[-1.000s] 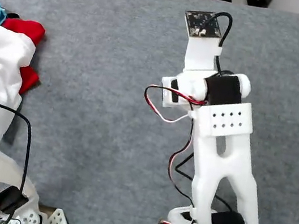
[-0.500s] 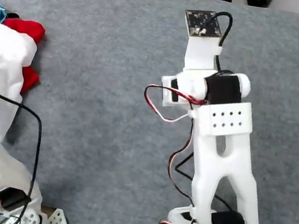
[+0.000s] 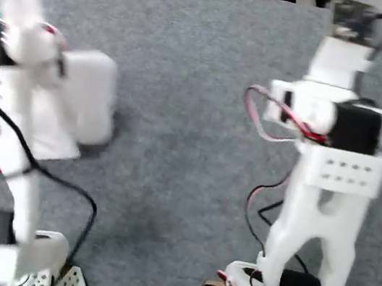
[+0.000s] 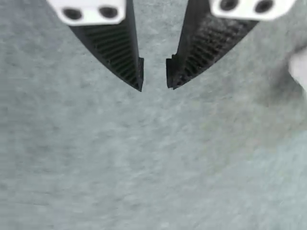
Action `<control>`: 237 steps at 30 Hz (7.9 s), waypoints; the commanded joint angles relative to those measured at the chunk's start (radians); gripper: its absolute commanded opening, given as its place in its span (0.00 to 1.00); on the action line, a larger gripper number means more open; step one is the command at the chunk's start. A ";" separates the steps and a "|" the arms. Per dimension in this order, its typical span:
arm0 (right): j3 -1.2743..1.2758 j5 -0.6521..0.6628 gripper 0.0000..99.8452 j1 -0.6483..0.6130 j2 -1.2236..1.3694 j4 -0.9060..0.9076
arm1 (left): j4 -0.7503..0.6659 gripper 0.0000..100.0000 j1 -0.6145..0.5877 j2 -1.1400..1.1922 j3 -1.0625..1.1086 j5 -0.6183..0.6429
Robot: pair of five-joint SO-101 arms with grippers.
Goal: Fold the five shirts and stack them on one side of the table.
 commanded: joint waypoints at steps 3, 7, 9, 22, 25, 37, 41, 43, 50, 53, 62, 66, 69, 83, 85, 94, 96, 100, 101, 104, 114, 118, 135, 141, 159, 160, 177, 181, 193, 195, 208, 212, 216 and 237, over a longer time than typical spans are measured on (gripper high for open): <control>-0.134 0.014 0.10 0.211 -0.010 0.040 | -0.005 0.02 0.397 -0.186 0.201 0.092; -0.134 0.087 0.10 0.337 -0.010 0.041 | -0.026 0.02 0.583 -0.216 0.273 0.149; -0.128 0.092 0.10 0.392 -0.010 0.043 | -0.048 0.02 0.615 -0.219 0.308 0.137; 0.205 0.095 0.10 0.481 -0.143 0.037 | -0.144 0.02 0.621 -0.217 0.387 0.141; 0.262 0.094 0.10 0.466 -0.157 0.037 | -0.110 0.11 0.618 -0.223 0.382 0.158; 0.323 0.089 0.10 0.252 -0.160 0.040 | 0.006 0.26 0.359 -0.223 0.382 0.264; 0.326 0.054 0.10 0.117 -0.154 0.038 | 0.006 0.26 0.072 -0.213 0.393 0.169; 0.326 0.020 0.10 0.047 -0.153 0.035 | 0.003 0.26 -0.017 -0.213 0.422 0.117; 0.321 -0.057 0.10 -0.209 -0.117 -0.087 | -0.172 0.26 -0.126 -0.213 0.641 0.058; 0.318 -0.101 0.10 -0.268 -0.041 -0.120 | -0.284 0.26 -0.157 -0.213 0.747 0.058; 0.174 -0.167 0.10 -0.303 0.143 -0.118 | -0.451 0.19 -0.166 -0.213 0.905 0.058; 0.163 -0.167 0.10 -0.298 0.183 -0.120 | -0.519 0.18 -0.158 -0.213 0.954 0.057; 0.166 -0.163 0.10 -0.298 0.200 -0.121 | -0.549 0.18 -0.158 -0.213 0.964 0.060; 0.162 -0.160 0.10 -0.216 0.309 -0.176 | -0.559 0.18 -0.044 -0.099 0.956 0.213; 0.162 -0.158 0.10 -0.205 0.317 -0.176 | -0.559 0.18 -0.041 -0.024 0.936 0.215; 0.162 -0.158 0.10 -0.205 0.329 -0.176 | -0.391 0.06 -0.091 0.315 0.652 0.213; 0.162 -0.158 0.10 -0.205 0.329 -0.176 | -0.351 0.01 -0.094 0.364 0.591 0.213; 0.162 -0.158 0.10 -0.205 0.329 -0.176 | -0.296 0.02 -0.087 0.387 0.511 0.213; 0.162 -0.158 0.10 -0.205 0.329 -0.176 | -0.284 0.02 -0.087 0.387 0.488 0.213; 0.159 -0.158 0.10 -0.206 0.323 -0.176 | -0.212 0.02 -0.089 0.386 0.381 0.210; -0.070 -0.167 0.10 -0.245 0.323 -0.135 | 0.011 0.02 -0.095 0.384 -0.175 0.207; -0.168 -0.167 0.10 -0.272 0.329 -0.097 | 0.011 0.02 -0.091 0.312 -0.292 0.207; -0.464 -0.160 0.10 0.039 0.323 -0.011 | 0.011 0.02 0.063 -0.125 -0.764 0.207; -0.575 -0.160 0.10 0.116 0.323 0.031 | 0.011 0.02 0.063 -0.260 -0.764 0.206; -0.719 -0.160 0.10 0.456 0.271 0.041 | -0.270 0.02 0.155 -0.239 -0.551 0.213; -0.719 -0.160 0.10 0.472 0.260 0.041 | -0.275 0.02 0.181 -0.217 -0.520 0.213; -0.186 -0.158 0.10 0.305 0.124 0.037 | -0.377 0.02 0.120 0.120 -0.368 0.209; -0.019 -0.166 0.10 0.087 0.151 0.005 | -0.373 0.02 -0.009 0.125 -0.364 0.207; 0.128 -0.230 0.10 -0.407 0.386 -0.196 | -0.262 0.02 -0.209 0.125 -0.221 0.204; 0.128 -0.252 0.10 -0.446 0.441 -0.222 | -0.247 0.02 -0.227 0.124 -0.166 0.204; 0.128 -0.450 0.10 -0.633 0.734 -0.285 | -0.253 0.02 -0.374 0.116 0.018 0.091; 0.128 -0.468 0.10 -0.636 0.757 -0.284 | -0.253 0.02 -0.408 0.116 0.018 0.057; 0.128 -0.466 0.10 -0.634 0.794 -0.284 | -0.253 0.02 -0.430 0.116 0.020 0.041; 0.038 -0.454 0.01 -0.616 0.898 -0.184 | -0.249 0.02 -0.442 0.114 0.005 0.048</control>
